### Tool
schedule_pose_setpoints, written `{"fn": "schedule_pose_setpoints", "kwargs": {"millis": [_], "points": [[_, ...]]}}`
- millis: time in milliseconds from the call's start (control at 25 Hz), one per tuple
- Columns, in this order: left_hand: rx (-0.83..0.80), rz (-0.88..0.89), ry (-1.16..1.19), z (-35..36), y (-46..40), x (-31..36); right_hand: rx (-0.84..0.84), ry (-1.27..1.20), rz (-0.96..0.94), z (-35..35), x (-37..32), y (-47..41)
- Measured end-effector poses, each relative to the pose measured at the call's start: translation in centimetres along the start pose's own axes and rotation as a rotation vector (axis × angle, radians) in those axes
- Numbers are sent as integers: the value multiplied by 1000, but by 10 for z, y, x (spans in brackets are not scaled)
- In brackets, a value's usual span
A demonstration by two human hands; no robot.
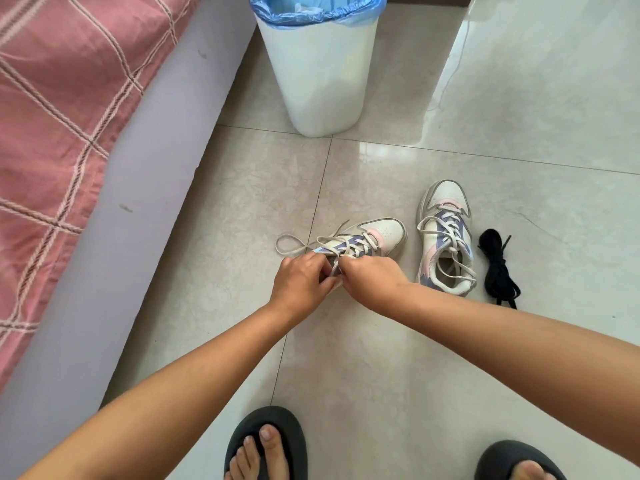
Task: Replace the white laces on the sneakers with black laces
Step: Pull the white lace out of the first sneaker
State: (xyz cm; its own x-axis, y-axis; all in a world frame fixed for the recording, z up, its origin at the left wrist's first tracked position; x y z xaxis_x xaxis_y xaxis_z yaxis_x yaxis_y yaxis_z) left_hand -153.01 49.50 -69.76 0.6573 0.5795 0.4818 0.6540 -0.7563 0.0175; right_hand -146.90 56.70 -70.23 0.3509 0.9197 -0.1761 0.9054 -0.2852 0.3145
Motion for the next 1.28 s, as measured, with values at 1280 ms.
{"fn": "schedule_pose_setpoints", "kwargs": {"millis": [1280], "points": [[-100, -383, 392, 1, -2, 1, -69, -361, 202, -5, 37, 22]]}}
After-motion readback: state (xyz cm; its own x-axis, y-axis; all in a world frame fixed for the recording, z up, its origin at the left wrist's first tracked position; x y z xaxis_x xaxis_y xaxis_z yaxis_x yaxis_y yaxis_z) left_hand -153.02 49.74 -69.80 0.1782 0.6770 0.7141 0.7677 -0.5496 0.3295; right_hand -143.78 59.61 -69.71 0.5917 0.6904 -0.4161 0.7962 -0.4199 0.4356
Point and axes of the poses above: each hand's wrist, its own y-axis away from the middle knuckle, its own z-axis out of the palm, x = y × z, the point moved 8 cm from there along -y, towards the middle knuckle, and after that the axes turned 9 degrees about x, right-handed, at the moved point
